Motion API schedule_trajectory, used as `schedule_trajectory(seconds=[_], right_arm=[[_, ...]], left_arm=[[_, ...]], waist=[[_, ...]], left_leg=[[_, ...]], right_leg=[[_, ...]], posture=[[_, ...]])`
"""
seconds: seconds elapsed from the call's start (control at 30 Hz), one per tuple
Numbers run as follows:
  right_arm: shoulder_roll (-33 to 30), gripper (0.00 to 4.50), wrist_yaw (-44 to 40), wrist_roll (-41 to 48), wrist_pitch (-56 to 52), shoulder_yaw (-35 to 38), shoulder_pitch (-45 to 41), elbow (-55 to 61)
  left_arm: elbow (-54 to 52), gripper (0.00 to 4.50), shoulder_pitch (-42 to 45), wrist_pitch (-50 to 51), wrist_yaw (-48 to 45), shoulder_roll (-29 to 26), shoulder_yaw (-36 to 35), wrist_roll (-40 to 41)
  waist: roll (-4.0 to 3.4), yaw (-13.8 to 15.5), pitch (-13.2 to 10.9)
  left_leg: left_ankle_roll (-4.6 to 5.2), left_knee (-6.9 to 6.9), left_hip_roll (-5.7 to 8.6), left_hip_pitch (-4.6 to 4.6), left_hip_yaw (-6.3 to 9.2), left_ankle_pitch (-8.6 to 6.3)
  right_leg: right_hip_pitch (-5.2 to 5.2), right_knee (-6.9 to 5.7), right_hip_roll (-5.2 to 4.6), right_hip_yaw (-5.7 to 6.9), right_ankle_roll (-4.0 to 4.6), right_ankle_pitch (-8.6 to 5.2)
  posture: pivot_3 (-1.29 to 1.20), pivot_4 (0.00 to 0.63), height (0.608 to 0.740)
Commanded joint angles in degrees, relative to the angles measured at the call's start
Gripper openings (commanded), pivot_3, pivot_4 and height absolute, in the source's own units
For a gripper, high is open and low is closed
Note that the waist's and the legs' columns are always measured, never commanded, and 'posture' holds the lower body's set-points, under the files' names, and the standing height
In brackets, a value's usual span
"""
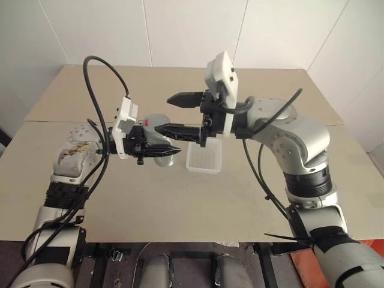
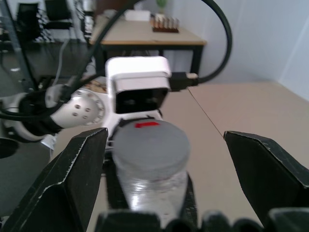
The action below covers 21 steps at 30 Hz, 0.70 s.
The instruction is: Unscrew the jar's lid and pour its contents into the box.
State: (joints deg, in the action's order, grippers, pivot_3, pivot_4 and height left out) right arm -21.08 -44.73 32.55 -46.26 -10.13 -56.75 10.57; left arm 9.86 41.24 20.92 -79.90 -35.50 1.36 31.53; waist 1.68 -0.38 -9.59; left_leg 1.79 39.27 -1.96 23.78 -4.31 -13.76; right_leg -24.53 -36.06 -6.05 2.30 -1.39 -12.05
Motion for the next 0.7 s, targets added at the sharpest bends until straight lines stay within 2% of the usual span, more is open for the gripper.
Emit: schedule_trajectory(seconds=[0.03,0.27,0.37,0.5,0.6,0.7], right_arm=[[1.03,4.5,1.07,-1.35,-0.08,-0.78,-1.63,0.84],[2.69,4.5,1.52,-2.36,-0.33,-1.29,-2.31,-0.91],[3.38,3.89,1.45,-1.71,-0.52,-0.35,-2.6,-1.65],[3.9,2.8,-0.07,-0.55,0.57,0.74,-2.37,-2.02],[3.58,2.79,-8.11,2.83,3.94,1.77,-1.88,-3.57],[2.64,2.79,-24.32,5.78,10.26,1.29,-1.98,-7.71]], left_arm=[[-0.27,1.95,2.5,-1.38,-1.28,0.72,-0.19,-0.12],[1.19,1.95,3.91,-2.03,-2.49,1.02,-0.22,-1.28],[1.05,1.95,3.99,-2.04,-2.89,0.83,-0.22,-1.43],[0.64,1.95,3.77,-1.9,-3.78,0.3,-0.19,-1.78],[-0.05,1.95,3.79,-1.77,-5.9,-0.28,-0.02,-1.22],[-1.09,1.95,4.41,-1.04,-9.85,-0.61,-0.08,0.56]], waist=[[0.0,-0.18,0.0],[0.0,-0.33,0.0],[0.0,-0.34,0.0],[0.0,-0.33,0.0],[0.0,-0.29,0.0],[0.0,-0.26,0.0]], left_leg=[[0.0,0.0,0.0,0.01,0.0,0.0],[0.0,0.0,0.0,0.0,0.02,0.0],[0.0,0.01,-0.01,0.01,0.03,0.0],[0.0,0.0,0.0,0.01,0.07,0.0],[0.0,0.0,0.0,0.01,0.12,0.0],[0.0,0.01,0.01,0.03,0.08,0.0]], right_leg=[[-0.01,0.0,0.0,0.0,0.0,0.0],[-0.03,0.0,0.0,-0.01,0.0,0.0],[-0.03,0.0,0.0,-0.01,0.0,0.0],[-0.03,-0.01,0.0,-0.01,0.0,0.0],[-0.03,0.0,0.0,-0.01,0.0,0.0],[-0.02,0.03,0.0,0.0,-0.01,0.0]], posture=[[0.0,0.15,0.74],[0.0,0.15,0.74],[0.0,0.15,0.74],[0.0,0.15,0.74],[0.0,0.15,0.74],[0.0,0.15,0.74]])
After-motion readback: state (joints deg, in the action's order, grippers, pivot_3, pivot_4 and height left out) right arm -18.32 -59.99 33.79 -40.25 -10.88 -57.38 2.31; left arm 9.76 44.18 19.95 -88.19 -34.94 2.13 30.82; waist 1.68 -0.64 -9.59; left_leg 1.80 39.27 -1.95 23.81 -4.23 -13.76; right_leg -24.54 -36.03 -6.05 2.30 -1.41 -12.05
